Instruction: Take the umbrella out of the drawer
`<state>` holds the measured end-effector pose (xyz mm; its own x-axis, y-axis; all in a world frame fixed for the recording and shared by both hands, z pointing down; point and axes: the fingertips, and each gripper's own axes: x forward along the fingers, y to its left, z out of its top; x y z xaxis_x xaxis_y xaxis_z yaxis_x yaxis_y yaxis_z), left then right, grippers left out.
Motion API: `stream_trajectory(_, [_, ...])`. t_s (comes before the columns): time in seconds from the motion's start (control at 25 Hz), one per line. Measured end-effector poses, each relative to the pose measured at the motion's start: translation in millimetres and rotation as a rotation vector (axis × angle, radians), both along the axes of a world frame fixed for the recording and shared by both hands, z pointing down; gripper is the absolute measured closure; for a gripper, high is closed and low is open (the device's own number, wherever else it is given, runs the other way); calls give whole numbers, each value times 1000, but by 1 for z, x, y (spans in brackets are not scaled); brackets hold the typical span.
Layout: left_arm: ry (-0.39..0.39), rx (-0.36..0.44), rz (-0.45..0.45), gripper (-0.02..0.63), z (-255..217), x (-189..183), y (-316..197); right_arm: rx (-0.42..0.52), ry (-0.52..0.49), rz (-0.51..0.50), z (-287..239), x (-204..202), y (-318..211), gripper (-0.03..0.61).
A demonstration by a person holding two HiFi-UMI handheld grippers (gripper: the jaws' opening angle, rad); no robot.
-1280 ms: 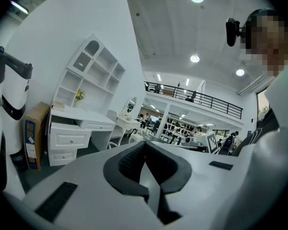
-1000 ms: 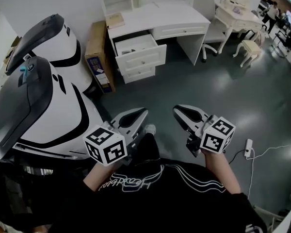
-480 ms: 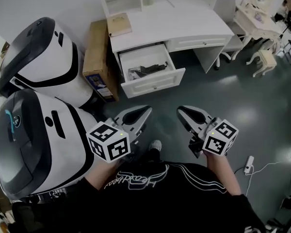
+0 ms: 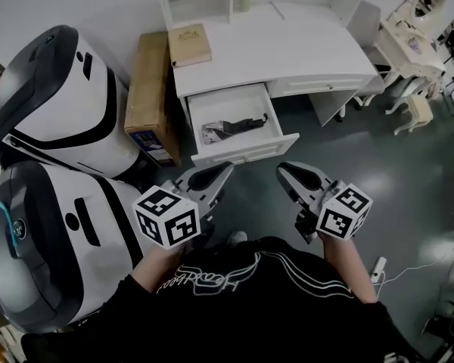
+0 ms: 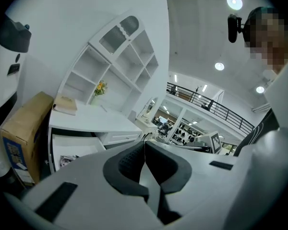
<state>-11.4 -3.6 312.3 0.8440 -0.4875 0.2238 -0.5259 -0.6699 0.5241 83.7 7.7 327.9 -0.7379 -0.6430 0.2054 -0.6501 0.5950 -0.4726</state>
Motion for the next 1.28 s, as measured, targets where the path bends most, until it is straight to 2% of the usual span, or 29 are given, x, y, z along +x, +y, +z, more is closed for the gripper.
stream_trajectory(0.2, [-1,0,-16,592,11,-7,-24,5,25,-31,6,-8,-24,523])
stream_trajectory(0.4, [-10,-22,-36,592,27,-4,-56,-36,-25,-86,19,-11,-60,523])
stream_trajectory(0.6, [-26,-56,-80,592,44,-4,-98,-48,25,-143,42,-10,-109,522])
stream_trajectory(0.8, [-29,-105,-144,592,60,-17,-150,-95,81,-230,68,-16,-164,441])
stream_trajectory(0.96, [-36,-127,-184,592,72,-24,-186,-92,191,-316,95,-19,-204,389])
stream_trajectory(1.08, [-44,-152,-213,592,86,-29,-205,-104,334,-420,133,-23,-223,357])
stream_trajectory(1.16, [-48,-180,-233,592,97,-34,-218,-107,439,-487,160,-26,-238,351])
stream_trajectory(1.28, [-58,-222,-260,592,114,-43,-233,-103,544,-579,196,-36,-256,347])
